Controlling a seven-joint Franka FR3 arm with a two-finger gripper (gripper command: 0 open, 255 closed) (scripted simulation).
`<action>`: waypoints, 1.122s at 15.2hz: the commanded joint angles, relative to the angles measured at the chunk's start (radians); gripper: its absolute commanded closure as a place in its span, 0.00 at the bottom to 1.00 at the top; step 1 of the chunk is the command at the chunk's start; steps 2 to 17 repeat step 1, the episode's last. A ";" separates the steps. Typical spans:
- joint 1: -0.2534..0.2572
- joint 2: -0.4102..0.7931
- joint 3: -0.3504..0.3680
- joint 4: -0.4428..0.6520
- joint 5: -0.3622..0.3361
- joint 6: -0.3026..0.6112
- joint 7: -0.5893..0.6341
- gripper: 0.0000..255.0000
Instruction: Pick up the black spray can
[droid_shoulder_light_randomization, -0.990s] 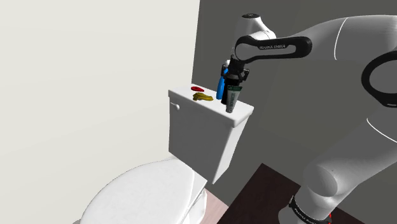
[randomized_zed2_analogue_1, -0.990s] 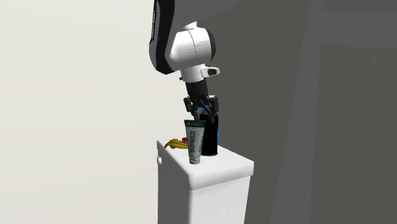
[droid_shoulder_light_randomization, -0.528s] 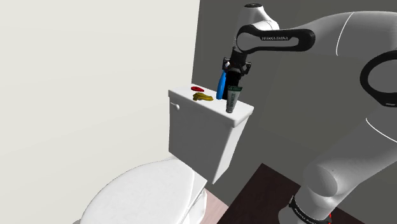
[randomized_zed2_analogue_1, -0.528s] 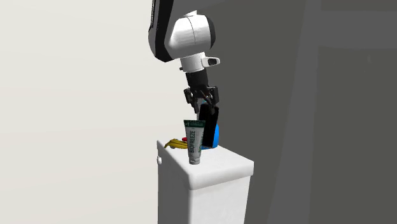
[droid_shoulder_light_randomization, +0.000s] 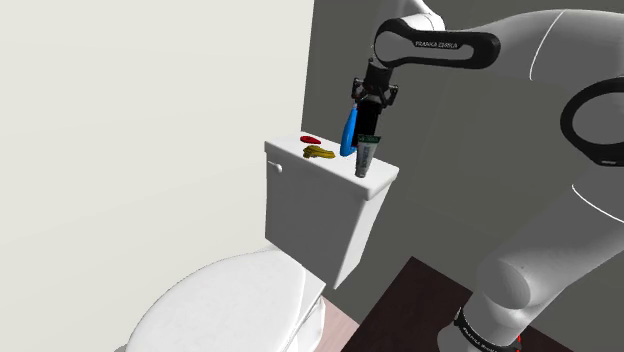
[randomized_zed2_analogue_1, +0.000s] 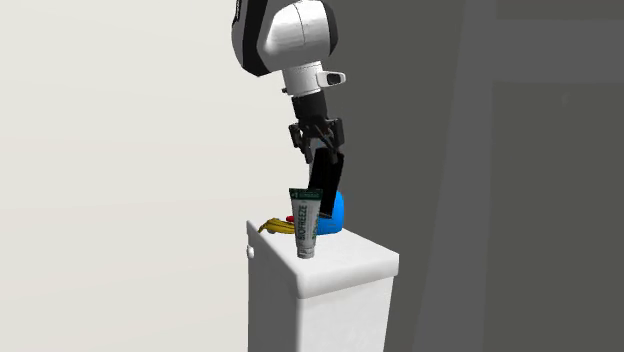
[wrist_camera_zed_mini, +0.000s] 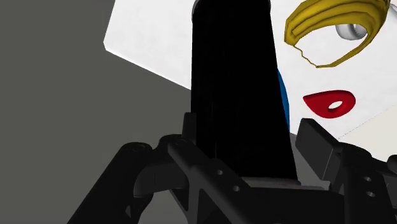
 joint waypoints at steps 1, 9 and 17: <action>0.000 0.002 0.001 0.013 0.000 -0.009 -0.002 1.00; 0.000 0.002 0.001 0.013 0.000 -0.009 -0.002 1.00; 0.000 0.002 0.001 0.013 0.000 -0.009 -0.002 1.00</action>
